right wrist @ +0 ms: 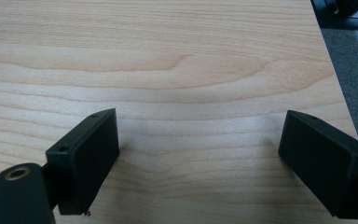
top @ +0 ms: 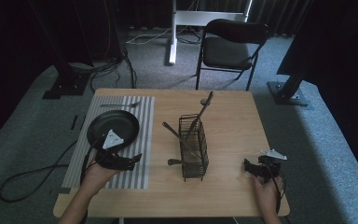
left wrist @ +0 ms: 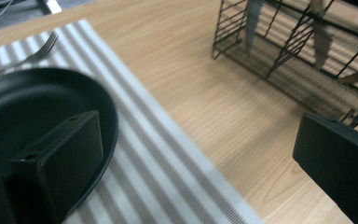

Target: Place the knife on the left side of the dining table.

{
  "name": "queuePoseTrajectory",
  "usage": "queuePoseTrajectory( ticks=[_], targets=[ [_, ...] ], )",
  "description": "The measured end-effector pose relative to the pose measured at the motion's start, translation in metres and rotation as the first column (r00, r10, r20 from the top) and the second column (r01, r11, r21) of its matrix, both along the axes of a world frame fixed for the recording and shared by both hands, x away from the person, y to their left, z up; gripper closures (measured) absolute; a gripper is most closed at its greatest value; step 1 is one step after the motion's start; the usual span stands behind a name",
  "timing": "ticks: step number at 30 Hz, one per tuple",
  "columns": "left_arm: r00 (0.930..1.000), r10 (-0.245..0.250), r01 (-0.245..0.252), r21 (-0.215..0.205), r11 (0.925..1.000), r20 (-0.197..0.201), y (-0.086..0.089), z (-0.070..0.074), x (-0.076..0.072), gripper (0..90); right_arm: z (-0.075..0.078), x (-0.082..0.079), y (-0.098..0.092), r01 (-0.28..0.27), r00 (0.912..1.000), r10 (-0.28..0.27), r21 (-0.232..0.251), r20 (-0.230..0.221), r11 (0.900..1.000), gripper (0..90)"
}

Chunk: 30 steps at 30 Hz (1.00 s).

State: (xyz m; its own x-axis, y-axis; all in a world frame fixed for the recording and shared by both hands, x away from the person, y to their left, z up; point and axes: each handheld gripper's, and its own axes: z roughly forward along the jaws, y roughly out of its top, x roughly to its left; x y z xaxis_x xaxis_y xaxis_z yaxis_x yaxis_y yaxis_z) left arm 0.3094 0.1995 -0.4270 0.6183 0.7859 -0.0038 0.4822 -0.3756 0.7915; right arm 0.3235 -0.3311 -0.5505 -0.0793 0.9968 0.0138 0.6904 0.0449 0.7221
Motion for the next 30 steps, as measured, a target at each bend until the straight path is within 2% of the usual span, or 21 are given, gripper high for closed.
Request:
queuePoseTrajectory(
  ticks=[6, 12, 17, 21, 23, 25, 26, 28, 29, 30],
  targets=[
    [0.9987, -0.037, 0.038, -0.017, 0.9991, 0.035, -0.017, 0.02, 0.011, 1.8, 0.0, 0.0, 0.0, 0.0, 1.0, 0.0, 0.0, 0.0, 1.0, 11.3],
    [0.9959, -0.077, 0.078, -0.023, 0.9967, 0.048, -0.031, 0.034, 0.023, 1.8, 0.0, 0.0, 0.0, 0.001, 1.0, -0.001, 0.001, 0.0, 1.0, 11.3],
    [0.995, -0.086, 0.088, -0.046, 0.9951, 0.051, -0.037, 0.039, 0.03, 1.8, 0.0, 0.0, 0.0, -0.001, 1.0, 0.001, -0.001, 0.002, 1.0, 11.3],
    [0.9939, -0.1, 0.102, -0.046, 0.9937, 0.046, -0.042, 0.041, 0.036, 1.8, 0.0, 0.0, 0.0, 0.0, 1.0, 0.0, 0.0, 0.001, 1.0, 11.3],
    [0.9926, -0.116, 0.118, -0.062, 0.991, 0.036, -0.047, 0.043, 0.041, 1.8, 0.0, 0.0, 0.0, 0.001, 1.0, -0.001, 0.001, 0.001, 1.0, 11.3],
    [0.9926, -0.116, 0.118, -0.062, 0.991, 0.036, -0.047, 0.043, 0.041, 1.8, 0.0, 0.0, 0.0, 0.001, 1.0, -0.001, 0.001, 0.0, 1.0, 11.3],
    [0.9897, -0.14, 0.142, -0.068, 0.9876, 0.033, -0.053, 0.044, 0.044, 1.8, 0.0, 0.0, 0.0, 0.001, 1.0, -0.001, 0.0, 0.001, 1.0, 11.3],
    [0.9897, -0.14, 0.142, -0.068, 0.9876, 0.033, -0.053, 0.044, 0.044, 1.8, 0.0, 0.0, 0.0, 0.001, 1.0, -0.001, 0.0, 0.001, 1.0, 11.3],
    [0.9884, -0.149, 0.15, -0.066, 0.9865, 0.031, -0.059, 0.045, 0.047, 1.8, 0.0, 0.0, 0.0, 0.001, 1.0, -0.001, 0.0, 0.001, 1.0, 11.3],
    [0.9879, -0.152, 0.154, -0.073, 0.9854, 0.03, -0.061, 0.045, 0.048, 5.0, 0.0, 0.0, 0.0, 0.001, 1.0, -0.001, 0.001, 0.002, 1.0, 11.3]
  ],
)
